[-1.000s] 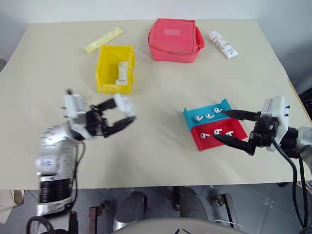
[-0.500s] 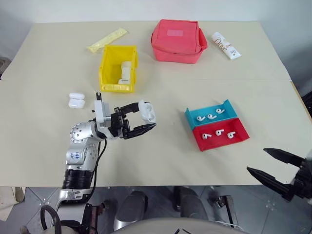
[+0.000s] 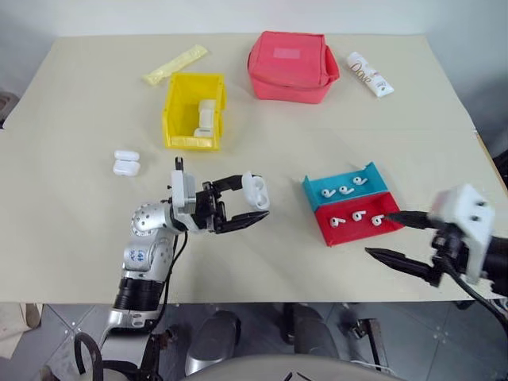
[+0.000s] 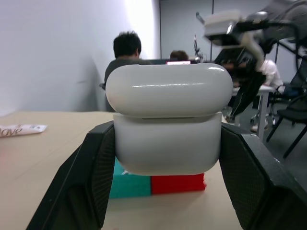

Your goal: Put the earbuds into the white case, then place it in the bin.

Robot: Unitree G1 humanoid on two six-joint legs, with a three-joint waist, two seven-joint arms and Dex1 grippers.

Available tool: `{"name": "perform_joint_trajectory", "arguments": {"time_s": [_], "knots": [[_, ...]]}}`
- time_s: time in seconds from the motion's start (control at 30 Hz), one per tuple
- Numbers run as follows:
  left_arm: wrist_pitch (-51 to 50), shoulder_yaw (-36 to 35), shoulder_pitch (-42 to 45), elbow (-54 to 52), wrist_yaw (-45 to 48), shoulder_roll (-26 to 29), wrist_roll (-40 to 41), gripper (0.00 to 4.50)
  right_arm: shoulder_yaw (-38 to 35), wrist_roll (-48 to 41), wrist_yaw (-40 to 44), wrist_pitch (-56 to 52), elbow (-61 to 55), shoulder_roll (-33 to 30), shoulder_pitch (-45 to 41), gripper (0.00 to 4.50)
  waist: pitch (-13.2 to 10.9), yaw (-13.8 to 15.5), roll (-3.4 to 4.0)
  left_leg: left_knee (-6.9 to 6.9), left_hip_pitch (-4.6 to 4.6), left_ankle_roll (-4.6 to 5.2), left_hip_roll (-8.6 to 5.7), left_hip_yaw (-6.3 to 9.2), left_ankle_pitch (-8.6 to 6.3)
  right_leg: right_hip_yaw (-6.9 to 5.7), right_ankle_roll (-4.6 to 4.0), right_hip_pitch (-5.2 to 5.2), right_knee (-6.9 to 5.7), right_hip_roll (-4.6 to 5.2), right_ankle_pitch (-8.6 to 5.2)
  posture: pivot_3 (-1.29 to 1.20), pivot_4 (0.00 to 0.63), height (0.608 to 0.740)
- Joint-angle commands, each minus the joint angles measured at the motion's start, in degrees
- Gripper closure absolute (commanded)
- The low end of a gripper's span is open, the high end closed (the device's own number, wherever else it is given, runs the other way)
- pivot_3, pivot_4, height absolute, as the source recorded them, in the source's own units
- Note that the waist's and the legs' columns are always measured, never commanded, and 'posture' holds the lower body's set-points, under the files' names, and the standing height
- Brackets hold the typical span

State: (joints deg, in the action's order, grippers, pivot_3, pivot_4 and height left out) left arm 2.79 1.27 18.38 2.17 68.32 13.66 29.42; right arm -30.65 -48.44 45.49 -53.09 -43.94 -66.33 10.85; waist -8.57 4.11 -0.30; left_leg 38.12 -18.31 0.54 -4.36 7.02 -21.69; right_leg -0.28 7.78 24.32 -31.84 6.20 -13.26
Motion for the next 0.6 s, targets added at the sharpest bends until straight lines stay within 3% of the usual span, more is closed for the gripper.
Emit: {"name": "perform_joint_trajectory", "arguments": {"time_s": [0.03, 0.13, 0.23, 0.47, 0.6], "knots": [[1.07, 0.79, -1.2, -3.3, -0.61, -0.47, 0.72, 1.71, 5.53, 1.67, 1.0, 0.28, 2.97, -2.9, -4.69, 0.88, 0.0, 0.26, -0.01, -0.01, -0.01, -0.01, 0.02, 0.03, 0.0, -0.05, -0.01, 0.0, 0.02, -0.01, 0.0, 0.0, 0.15, 0.74], [1.26, 1.76, -2.18, -4.16, -0.98, -1.22, 0.66, 1.71, 13.61, 6.21, 2.21, 0.55, 7.47, -6.59, -9.54, 1.2, -0.01, 0.35, 0.0, 0.0, -0.06, 0.0, -0.01, 0.0, 0.0, -0.04, 0.0, 0.05, 0.02, 0.0, 0.0, 0.0, 0.15, 0.74], [1.9, 2.73, -2.87, -4.48, -1.36, -2.02, 0.22, 1.71, 21.33, 11.19, 4.28, 3.82, 11.54, -7.62, -15.11, 2.1, 0.0, 0.26, 0.0, 0.03, -0.05, 0.03, -0.04, -0.03, 0.01, -0.03, 0.03, 0.02, 0.08, 0.04, 0.06, 0.0, 0.15, 0.74], [3.09, 3.96, -3.77, -4.89, -2.06, -2.76, -0.06, 1.71, 36.07, 21.64, 10.34, 8.67, 19.85, -5.99, -27.25, 2.1, -0.02, 0.08, 0.05, 0.01, -0.08, -0.01, 0.0, -0.05, 0.01, -0.02, 0.02, 0.09, 0.05, -0.02, 0.06, 0.0, 0.15, 0.74], [3.47, 4.5, -4.58, -5.72, -3.07, -2.94, -0.18, 1.71, 42.07, 27.49, 14.27, 12.63, 24.83, -4.39, -32.71, 3.0, -0.02, -0.19, 0.05, 0.01, -0.07, -0.01, 0.0, -0.07, 0.01, -0.01, 0.02, 0.1, 0.06, -0.03, 0.06, 0.0, 0.15, 0.74]]}}
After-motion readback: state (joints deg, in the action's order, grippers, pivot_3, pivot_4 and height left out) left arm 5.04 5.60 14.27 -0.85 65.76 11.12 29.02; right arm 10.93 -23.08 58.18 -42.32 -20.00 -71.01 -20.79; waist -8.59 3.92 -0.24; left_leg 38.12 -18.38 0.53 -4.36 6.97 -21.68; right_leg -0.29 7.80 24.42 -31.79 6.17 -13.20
